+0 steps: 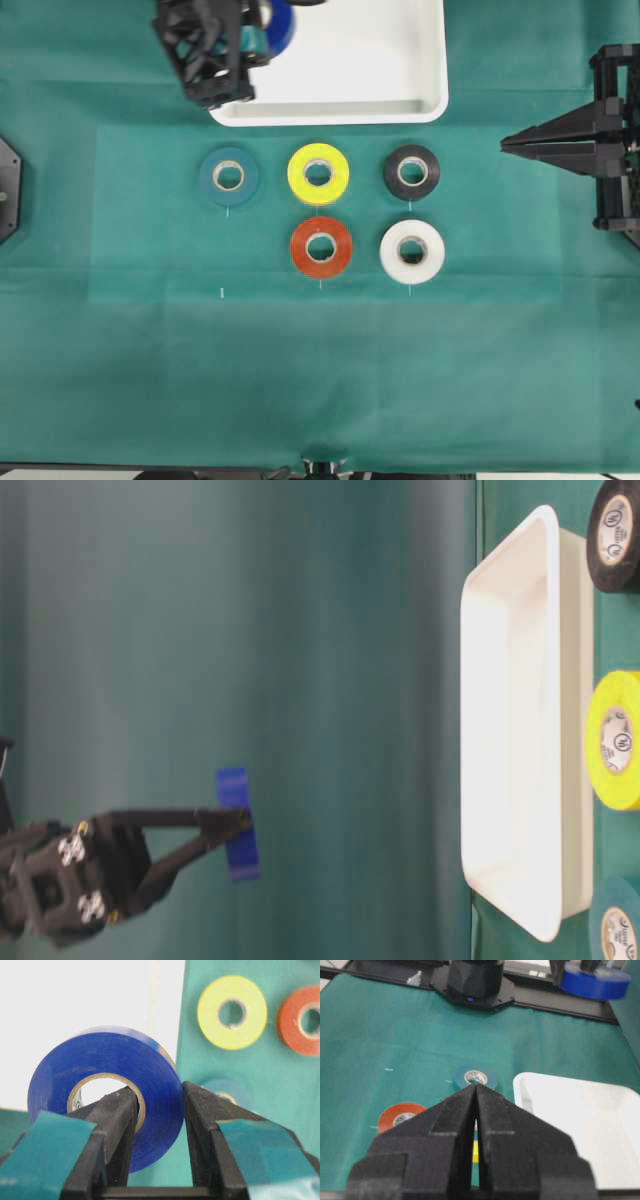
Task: Place the tape from the fixed location into the white case.
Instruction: 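Carry the blue roll forward into the white tray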
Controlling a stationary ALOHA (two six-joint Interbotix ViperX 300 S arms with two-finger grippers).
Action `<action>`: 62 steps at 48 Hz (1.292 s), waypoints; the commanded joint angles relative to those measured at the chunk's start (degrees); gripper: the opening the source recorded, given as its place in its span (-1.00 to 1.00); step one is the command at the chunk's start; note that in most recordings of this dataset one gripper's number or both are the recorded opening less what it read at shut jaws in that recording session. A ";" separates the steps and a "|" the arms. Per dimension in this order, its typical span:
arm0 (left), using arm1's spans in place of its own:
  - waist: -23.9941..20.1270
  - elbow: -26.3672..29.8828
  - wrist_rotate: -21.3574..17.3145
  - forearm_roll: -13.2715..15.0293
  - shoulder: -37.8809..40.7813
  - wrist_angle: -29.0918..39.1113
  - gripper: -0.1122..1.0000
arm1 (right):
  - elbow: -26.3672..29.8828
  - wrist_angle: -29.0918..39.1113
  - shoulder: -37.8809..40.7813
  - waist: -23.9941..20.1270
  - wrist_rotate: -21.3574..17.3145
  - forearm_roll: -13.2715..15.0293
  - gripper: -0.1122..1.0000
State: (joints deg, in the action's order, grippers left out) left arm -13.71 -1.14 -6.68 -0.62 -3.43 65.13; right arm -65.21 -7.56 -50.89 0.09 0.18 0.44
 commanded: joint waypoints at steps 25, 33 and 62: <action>-0.62 11.51 -3.87 -0.18 6.86 -0.35 -0.36 | 1.76 -0.26 0.18 0.09 0.00 0.00 -0.80; -0.79 11.25 -3.87 -0.18 6.86 -0.35 -0.36 | 1.76 -0.26 0.18 0.09 0.09 0.09 -0.80; -0.97 10.46 -4.04 -0.18 8.53 -0.53 -0.36 | 1.85 0.18 0.26 0.09 0.00 0.00 -0.80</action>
State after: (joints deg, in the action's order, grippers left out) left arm -14.41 8.70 -10.55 -0.62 5.71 65.04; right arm -65.04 -7.21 -50.89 0.09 0.18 0.44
